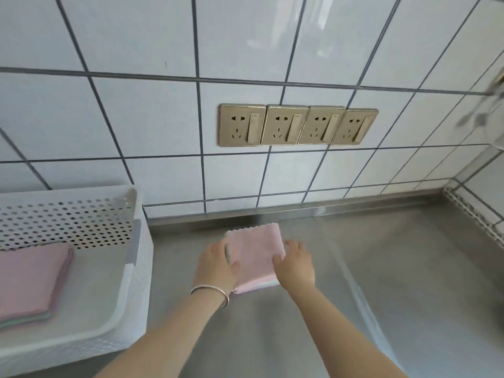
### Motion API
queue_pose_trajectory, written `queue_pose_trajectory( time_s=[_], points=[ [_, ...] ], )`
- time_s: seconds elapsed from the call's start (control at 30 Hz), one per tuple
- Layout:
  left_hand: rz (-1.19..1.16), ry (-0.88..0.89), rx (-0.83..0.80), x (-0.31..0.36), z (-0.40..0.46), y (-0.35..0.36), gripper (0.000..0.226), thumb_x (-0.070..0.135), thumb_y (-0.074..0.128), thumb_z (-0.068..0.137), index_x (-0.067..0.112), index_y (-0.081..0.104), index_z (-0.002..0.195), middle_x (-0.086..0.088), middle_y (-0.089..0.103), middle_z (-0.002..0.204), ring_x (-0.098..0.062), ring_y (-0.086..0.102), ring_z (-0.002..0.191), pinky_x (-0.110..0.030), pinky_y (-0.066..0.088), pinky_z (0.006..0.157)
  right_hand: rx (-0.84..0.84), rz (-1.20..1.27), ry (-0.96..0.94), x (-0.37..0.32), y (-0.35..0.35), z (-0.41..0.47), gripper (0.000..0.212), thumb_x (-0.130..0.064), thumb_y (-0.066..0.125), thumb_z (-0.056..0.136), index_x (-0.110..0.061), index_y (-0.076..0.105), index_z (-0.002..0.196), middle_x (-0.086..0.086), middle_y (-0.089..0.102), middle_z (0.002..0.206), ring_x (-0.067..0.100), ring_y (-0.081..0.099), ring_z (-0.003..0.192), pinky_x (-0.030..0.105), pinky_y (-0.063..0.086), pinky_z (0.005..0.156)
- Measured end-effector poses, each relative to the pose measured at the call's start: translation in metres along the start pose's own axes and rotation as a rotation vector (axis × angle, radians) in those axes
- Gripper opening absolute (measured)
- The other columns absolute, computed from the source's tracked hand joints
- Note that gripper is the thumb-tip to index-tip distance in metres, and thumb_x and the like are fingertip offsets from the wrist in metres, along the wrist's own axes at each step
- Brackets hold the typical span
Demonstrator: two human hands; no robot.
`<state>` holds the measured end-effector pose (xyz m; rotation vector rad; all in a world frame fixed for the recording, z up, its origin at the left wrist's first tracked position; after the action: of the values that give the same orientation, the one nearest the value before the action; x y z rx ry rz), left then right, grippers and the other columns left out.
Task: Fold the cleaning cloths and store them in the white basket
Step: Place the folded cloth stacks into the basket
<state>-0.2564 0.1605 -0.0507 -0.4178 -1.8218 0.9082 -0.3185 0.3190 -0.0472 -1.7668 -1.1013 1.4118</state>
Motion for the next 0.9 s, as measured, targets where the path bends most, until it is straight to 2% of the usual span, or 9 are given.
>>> queue_pose_trajectory(
  time_s=[0.07,0.17,0.27,0.33,0.43,0.47,0.63,0.8,0.9],
  points=[
    [-0.098,-0.083,0.116,-0.009,0.013,0.012,0.058,0.021,0.061,0.081,0.011,0.039,0.135,-0.013,0.045,0.135,-0.029,0.039,0.126,-0.033,0.031,0.103,-0.057,0.031,0.067,0.003,0.01,0.026,0.049,-0.032,0.044,0.091,-0.013,0.037,0.135,0.004,0.042,0.135,0.024,0.038,0.124,0.036,0.039,0.097],
    [-0.144,-0.277,0.086,-0.021,0.033,0.037,0.075,0.029,0.066,0.079,0.006,0.03,0.14,-0.018,0.033,0.143,-0.032,0.03,0.133,-0.036,0.024,0.11,-0.142,0.111,0.169,0.008,0.03,0.055,0.051,-0.042,0.038,0.093,-0.01,0.038,0.132,0.007,0.042,0.134,0.027,0.039,0.125,0.039,0.036,0.098],
    [-0.235,-0.409,0.015,-0.026,0.046,0.058,0.078,0.038,0.066,0.078,0.004,0.032,0.139,-0.02,0.033,0.141,-0.033,0.035,0.131,-0.037,0.029,0.109,-0.202,0.091,0.191,0.021,0.05,0.071,0.051,-0.045,0.032,0.094,-0.01,0.041,0.13,0.011,0.044,0.129,0.031,0.042,0.122,0.04,0.036,0.097],
    [-0.267,-0.463,0.001,-0.031,0.053,0.068,0.076,0.047,0.065,0.076,0.003,0.041,0.133,-0.019,0.039,0.136,-0.034,0.044,0.123,-0.039,0.036,0.105,-0.232,-0.038,0.099,0.027,0.061,0.075,0.048,-0.04,0.026,0.094,-0.012,0.042,0.13,0.013,0.045,0.122,0.033,0.042,0.116,0.039,0.038,0.096],
    [-0.3,-0.47,0.005,-0.032,0.061,0.078,0.064,0.051,0.064,0.074,0.006,0.054,0.118,-0.017,0.053,0.122,-0.034,0.056,0.105,-0.04,0.046,0.094,-0.207,-0.126,-0.005,0.033,0.067,0.08,0.04,-0.03,0.024,0.098,-0.023,0.037,0.136,0.016,0.044,0.122,0.033,0.04,0.114,0.038,0.037,0.094],
    [-0.307,-0.464,0.005,-0.03,0.062,0.08,0.06,0.049,0.064,0.074,0.007,0.055,0.116,-0.017,0.057,0.119,-0.034,0.057,0.103,-0.039,0.047,0.091,-0.195,-0.103,0.001,0.035,0.068,0.082,0.04,-0.033,0.026,0.099,-0.022,0.037,0.136,0.016,0.045,0.123,0.033,0.04,0.115,0.038,0.037,0.094],
    [-0.361,-0.528,0.032,-0.022,0.062,0.082,0.05,0.039,0.062,0.081,0.009,0.052,0.12,-0.016,0.061,0.118,-0.034,0.056,0.108,-0.03,0.042,0.084,-0.155,0.16,0.187,0.041,0.074,0.083,0.055,-0.05,0.036,0.094,-0.004,0.049,0.121,0.015,0.049,0.122,0.032,0.046,0.115,0.037,0.037,0.094],
    [-0.423,-0.549,0.039,-0.014,0.044,0.073,0.045,0.036,0.062,0.081,0.011,0.053,0.118,-0.014,0.062,0.118,-0.033,0.056,0.108,-0.032,0.043,0.088,-0.151,0.335,0.222,0.043,0.066,0.065,0.054,-0.051,0.041,0.092,-0.005,0.053,0.118,0.013,0.054,0.119,0.03,0.053,0.108,0.037,0.042,0.09],
    [-0.466,-0.493,0.051,0.003,0.029,0.054,0.047,0.034,0.063,0.081,0.014,0.051,0.122,-0.01,0.061,0.119,-0.03,0.057,0.108,-0.03,0.043,0.087,-0.1,0.415,0.232,0.039,0.044,0.045,0.05,-0.051,0.042,0.091,-0.008,0.055,0.111,0.011,0.057,0.114,0.028,0.053,0.098,0.037,0.043,0.085]
  ],
)
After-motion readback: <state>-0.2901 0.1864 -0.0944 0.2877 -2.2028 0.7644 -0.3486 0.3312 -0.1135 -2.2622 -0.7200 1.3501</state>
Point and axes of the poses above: each hand's wrist, its own z-axis towards the middle knuckle, its own y-axis out of the palm, x = y × z, the point moved 3 cm from there along z, towards the middle knuckle
